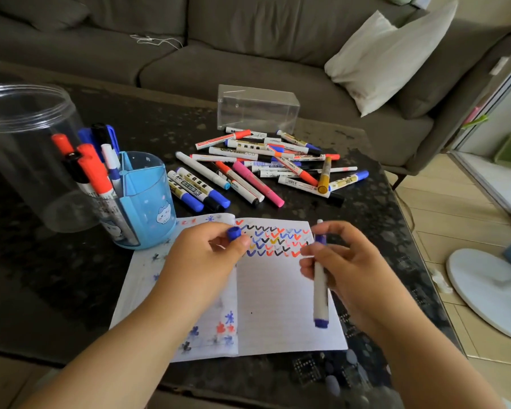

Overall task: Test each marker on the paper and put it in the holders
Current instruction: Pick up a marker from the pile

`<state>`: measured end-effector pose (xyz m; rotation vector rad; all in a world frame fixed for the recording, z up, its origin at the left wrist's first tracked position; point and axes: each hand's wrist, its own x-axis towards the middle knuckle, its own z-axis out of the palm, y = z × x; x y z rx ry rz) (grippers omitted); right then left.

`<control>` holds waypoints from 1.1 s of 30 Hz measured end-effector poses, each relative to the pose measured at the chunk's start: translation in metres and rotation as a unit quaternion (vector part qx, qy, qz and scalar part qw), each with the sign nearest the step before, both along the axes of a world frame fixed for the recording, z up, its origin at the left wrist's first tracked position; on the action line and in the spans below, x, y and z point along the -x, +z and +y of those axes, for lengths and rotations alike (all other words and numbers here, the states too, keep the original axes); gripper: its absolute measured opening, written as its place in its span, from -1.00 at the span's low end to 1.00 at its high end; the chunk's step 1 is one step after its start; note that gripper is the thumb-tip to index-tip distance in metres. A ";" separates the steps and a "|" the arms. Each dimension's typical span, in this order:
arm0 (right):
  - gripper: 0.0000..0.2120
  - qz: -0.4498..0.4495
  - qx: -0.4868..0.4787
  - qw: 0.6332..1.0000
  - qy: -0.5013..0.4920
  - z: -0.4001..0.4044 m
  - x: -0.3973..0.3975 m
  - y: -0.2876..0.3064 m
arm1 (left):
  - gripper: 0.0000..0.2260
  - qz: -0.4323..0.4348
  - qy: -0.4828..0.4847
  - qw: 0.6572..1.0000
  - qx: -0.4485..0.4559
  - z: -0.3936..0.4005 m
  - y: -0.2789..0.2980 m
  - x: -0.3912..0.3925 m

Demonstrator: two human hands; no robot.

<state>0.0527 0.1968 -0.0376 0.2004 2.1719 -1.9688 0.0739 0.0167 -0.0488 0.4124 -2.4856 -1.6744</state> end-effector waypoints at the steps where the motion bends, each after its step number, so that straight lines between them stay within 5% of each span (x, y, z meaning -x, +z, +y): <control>1: -0.85 -0.014 0.050 0.998 -0.017 0.004 0.003 0.001 | -0.94 0.004 -0.013 1.000 0.016 0.001 -0.001 0.001; 4: -0.76 -0.060 0.202 0.976 -0.044 0.011 0.011 0.000 | -0.94 0.005 -0.033 0.998 0.050 0.006 -0.006 0.003; 6: -0.76 -0.056 0.216 0.974 -0.039 0.015 0.015 -0.003 | -0.91 0.008 -0.048 0.997 0.068 0.010 -0.009 0.004; 10: -0.79 0.004 -0.001 1.000 0.009 0.021 0.019 -0.016 | -0.90 0.028 -0.078 0.990 0.116 0.020 -0.010 0.006; 14: -0.71 0.075 -0.205 0.976 0.014 0.023 0.022 -0.022 | -0.89 0.035 -0.111 0.981 0.156 0.026 -0.014 0.007; 20: -0.90 0.087 -0.260 0.962 -0.013 0.023 0.030 -0.030 | -0.86 0.025 -0.144 0.969 0.197 0.029 -0.018 0.005; 33: -0.86 0.085 -0.281 0.956 -0.012 0.028 0.036 -0.040 | -0.78 0.053 -0.163 0.950 0.263 0.033 -0.024 0.005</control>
